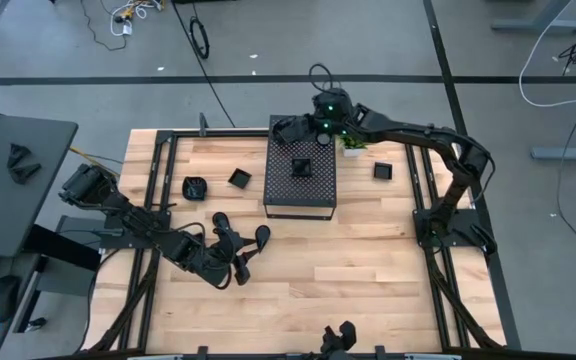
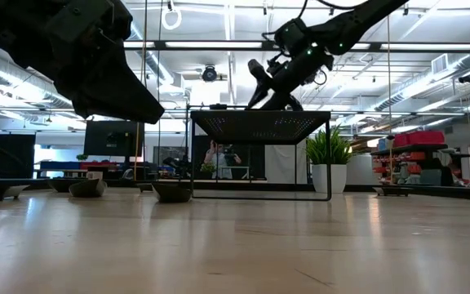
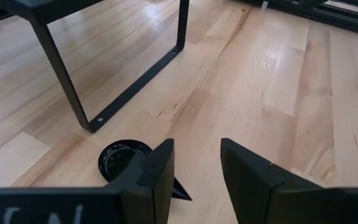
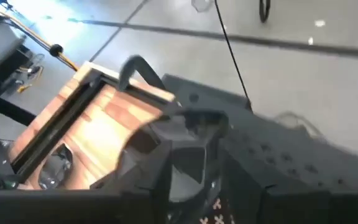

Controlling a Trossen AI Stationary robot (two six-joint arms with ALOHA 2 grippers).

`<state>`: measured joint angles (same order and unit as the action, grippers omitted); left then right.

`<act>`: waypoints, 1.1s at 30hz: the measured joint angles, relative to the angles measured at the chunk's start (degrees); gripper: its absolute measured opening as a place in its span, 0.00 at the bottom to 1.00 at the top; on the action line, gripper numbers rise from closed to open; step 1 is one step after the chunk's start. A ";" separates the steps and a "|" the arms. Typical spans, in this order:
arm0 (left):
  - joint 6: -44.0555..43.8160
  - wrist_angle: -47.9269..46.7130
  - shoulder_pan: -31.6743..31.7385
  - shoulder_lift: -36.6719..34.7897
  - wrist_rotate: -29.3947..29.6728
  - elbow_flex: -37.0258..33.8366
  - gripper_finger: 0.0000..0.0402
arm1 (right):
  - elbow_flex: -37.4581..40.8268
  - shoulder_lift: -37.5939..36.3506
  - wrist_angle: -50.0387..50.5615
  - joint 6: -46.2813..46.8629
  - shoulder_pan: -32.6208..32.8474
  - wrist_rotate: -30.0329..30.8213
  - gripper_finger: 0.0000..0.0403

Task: Pick & Place Mini shaped plates
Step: Stack the black leaf-shaped plate on top of the black leaf-shaped plates on the shelf

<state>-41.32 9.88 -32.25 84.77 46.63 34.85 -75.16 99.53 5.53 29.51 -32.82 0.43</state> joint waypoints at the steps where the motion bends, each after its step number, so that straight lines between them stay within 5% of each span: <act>1: -0.02 0.00 0.00 0.00 0.00 0.00 0.34 | 0.00 -0.42 -0.36 -0.44 0.00 0.01 0.36; 5: -0.02 -0.05 0.00 0.00 -0.23 0.00 0.34 | -0.04 -0.97 -0.47 -1.57 0.04 -0.86 0.41; 8: -0.03 -0.02 0.00 0.00 -0.37 0.00 0.34 | -0.04 -0.97 -0.10 -2.78 -0.02 -7.09 0.38; 19: -0.05 -0.04 0.00 0.00 -0.37 0.00 0.34 | -0.04 -1.01 7.36 -4.15 -0.02 -3.81 0.02; 33: -0.05 -0.02 0.00 0.00 -0.37 0.00 0.34 | -0.04 0.94 6.90 -4.86 0.02 -3.91 0.01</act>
<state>-41.36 9.87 -32.25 84.77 46.26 34.85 -75.20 100.47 12.43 24.66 -32.80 -3.49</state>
